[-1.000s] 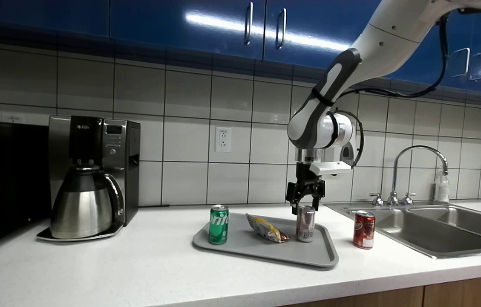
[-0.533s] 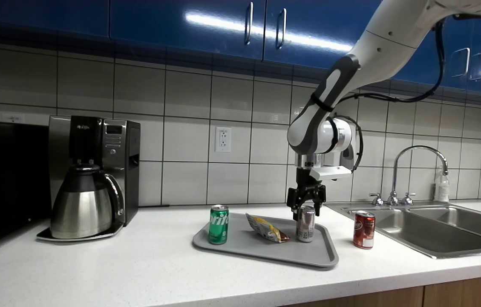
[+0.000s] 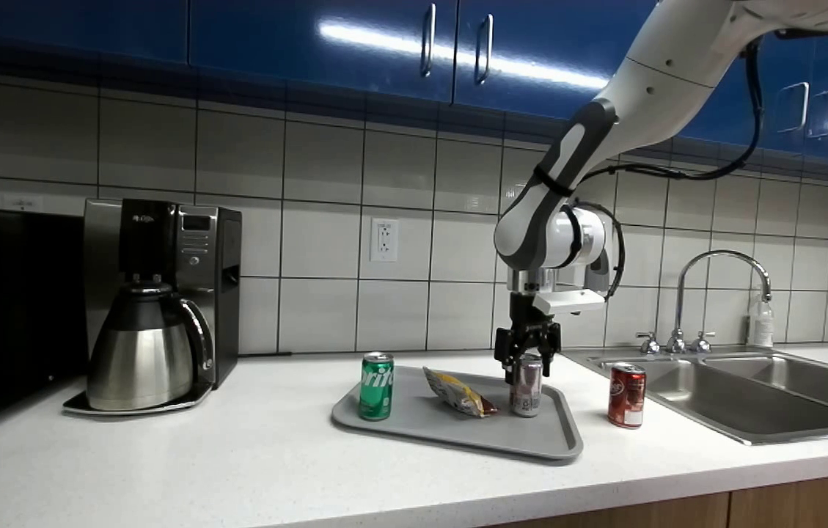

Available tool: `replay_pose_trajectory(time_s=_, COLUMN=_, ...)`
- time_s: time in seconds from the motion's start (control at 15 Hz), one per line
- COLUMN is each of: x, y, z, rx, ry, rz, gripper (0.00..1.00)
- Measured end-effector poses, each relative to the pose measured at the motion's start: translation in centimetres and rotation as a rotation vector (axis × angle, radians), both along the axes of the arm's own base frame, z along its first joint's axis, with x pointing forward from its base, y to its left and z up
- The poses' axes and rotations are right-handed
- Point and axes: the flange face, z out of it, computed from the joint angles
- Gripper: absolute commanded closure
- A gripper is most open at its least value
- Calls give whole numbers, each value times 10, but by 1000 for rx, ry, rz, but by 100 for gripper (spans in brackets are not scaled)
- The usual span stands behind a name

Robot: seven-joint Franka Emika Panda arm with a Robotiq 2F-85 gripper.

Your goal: Remove the red, grey and green cans from the tray

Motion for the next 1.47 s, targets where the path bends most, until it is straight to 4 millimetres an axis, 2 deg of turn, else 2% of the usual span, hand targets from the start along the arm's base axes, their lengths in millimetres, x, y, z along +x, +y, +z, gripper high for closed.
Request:
replay_pose_trajectory(time_s=0.2, x=1, y=0, z=1, rx=1, ry=-8, rz=0, gripper=58)
replay_pose_trajectory(time_s=0.27, x=1, y=0, z=1, rx=1, ry=-9, rz=0, gripper=62)
replay_pose_trajectory(time_s=0.73, x=1, y=-1, z=2, rx=2, ry=-13, rz=-1, gripper=62)
replay_pose_trajectory(time_s=0.93, x=5, y=-9, z=7, rx=0, ry=-25, rz=-18, gripper=62)
replay_pose_trajectory(time_s=1.47, x=33, y=-74, z=44, rx=-20, ry=-112, rz=-131, gripper=62)
